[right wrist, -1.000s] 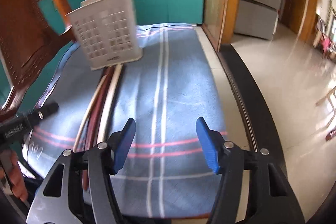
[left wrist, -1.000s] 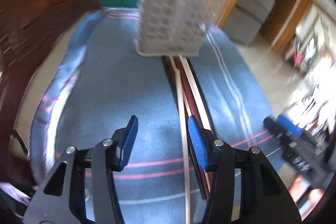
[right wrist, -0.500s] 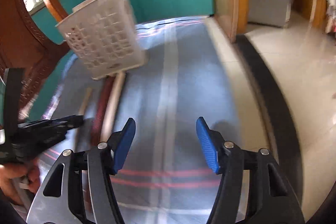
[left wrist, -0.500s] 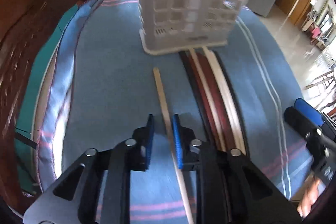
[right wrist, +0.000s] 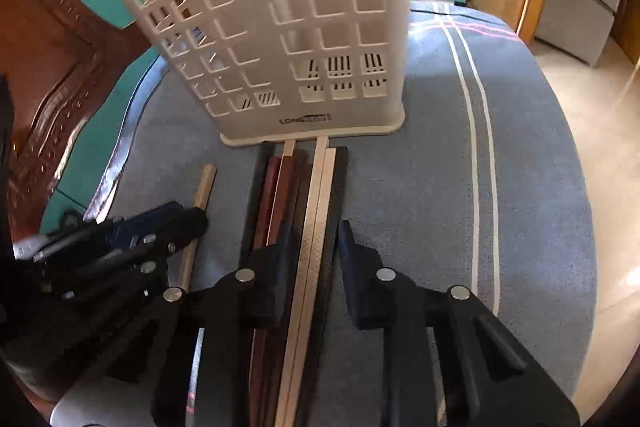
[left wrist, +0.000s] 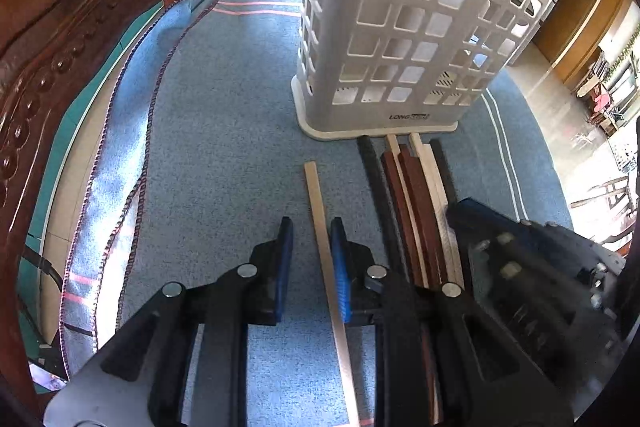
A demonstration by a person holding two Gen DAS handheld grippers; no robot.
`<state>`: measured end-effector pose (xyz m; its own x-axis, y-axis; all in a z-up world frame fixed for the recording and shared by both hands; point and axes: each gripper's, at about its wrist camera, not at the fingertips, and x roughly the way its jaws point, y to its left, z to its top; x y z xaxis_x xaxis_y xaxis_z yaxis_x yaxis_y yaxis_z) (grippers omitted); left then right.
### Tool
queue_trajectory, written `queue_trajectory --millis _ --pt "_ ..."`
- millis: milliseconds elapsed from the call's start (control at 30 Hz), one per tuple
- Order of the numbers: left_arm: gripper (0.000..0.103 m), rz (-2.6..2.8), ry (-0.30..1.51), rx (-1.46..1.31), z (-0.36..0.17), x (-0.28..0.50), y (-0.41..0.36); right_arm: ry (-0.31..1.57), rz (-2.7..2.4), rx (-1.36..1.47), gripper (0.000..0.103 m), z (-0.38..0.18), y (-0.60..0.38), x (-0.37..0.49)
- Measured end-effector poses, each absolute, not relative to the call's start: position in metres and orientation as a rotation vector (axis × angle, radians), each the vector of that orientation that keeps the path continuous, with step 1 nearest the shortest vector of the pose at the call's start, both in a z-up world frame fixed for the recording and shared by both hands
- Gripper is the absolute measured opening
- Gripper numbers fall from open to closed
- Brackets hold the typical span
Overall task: Organize utensils
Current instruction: 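Grasp a light wooden chopstick with the left tool while the right grasps a black chopstick, then lift both chopsticks and lower them into the white holder, opening both tools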
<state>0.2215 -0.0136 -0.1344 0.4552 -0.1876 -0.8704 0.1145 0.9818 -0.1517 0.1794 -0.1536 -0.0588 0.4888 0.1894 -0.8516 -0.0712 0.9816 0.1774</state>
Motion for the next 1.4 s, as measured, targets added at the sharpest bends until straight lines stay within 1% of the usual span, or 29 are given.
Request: queue_trajectory --millis 100,333,367,400,467,533,567,633,667,700,733,767,833,933,1167,1300,1400 --pt "0.021 -0.190 1.088 -0.085 -0.133 0.216 -0.010 1.066 0.127 0.175 0.007 -0.058 -0.176 0.174" --pt "0.021 -0.191 1.088 -0.098 -0.132 0.214 -0.006 1.063 0.049 0.137 0.007 -0.048 -0.211 0.156" --pt "0.022 -0.192 1.086 -0.098 -0.133 0.216 -0.005 1.066 0.049 0.129 0.009 -0.046 -0.213 0.158" --pt "0.022 -0.192 1.085 -0.095 -0.135 0.222 -0.006 1.071 0.048 0.119 0.017 -0.050 -0.213 0.156" --pt "0.022 -0.189 1.085 -0.085 -0.137 0.227 -0.007 1.076 0.042 0.060 0.024 -0.049 -0.202 0.164" --pt "0.022 -0.183 1.084 -0.074 -0.139 0.236 -0.013 1.105 0.028 -0.011 0.024 -0.053 -0.189 0.174" --pt "0.022 -0.177 1.082 -0.066 -0.138 0.237 -0.015 1.095 0.030 -0.018 0.027 -0.053 -0.188 0.176" --pt "0.022 -0.170 1.079 -0.049 -0.137 0.238 -0.017 1.091 0.025 -0.027 0.027 -0.047 -0.190 0.177" --pt "0.021 -0.170 1.076 -0.042 -0.136 0.239 -0.019 1.088 0.028 -0.015 0.027 -0.044 -0.192 0.177" --pt "0.017 -0.168 1.073 -0.046 -0.136 0.240 -0.019 1.081 0.037 0.003 0.020 -0.041 -0.197 0.177" --pt "0.009 -0.170 1.072 -0.050 -0.136 0.240 -0.019 1.077 0.055 0.024 0.012 -0.037 -0.201 0.177" --pt "0.009 -0.177 1.072 -0.066 -0.135 0.240 -0.019 1.077 0.067 0.046 0.007 -0.038 -0.204 0.180" --pt "0.007 -0.195 1.060 -0.111 -0.132 0.241 -0.017 1.071 0.103 0.107 0.007 -0.030 -0.217 0.181" --pt "0.007 -0.213 0.976 -0.135 -0.111 0.232 -0.014 1.015 0.115 0.152 0.007 -0.007 -0.236 0.173" --pt "0.007 -0.279 0.670 -0.242 -0.009 0.173 0.006 0.835 0.191 0.241 0.007 0.090 -0.291 0.130" --pt "0.007 -0.251 0.471 -0.253 0.050 0.135 0.014 0.747 0.211 0.270 0.007 0.130 -0.300 0.095" --pt "0.007 -0.229 0.346 -0.282 0.082 0.117 0.018 0.678 0.229 0.295 0.007 0.157 -0.301 0.073"
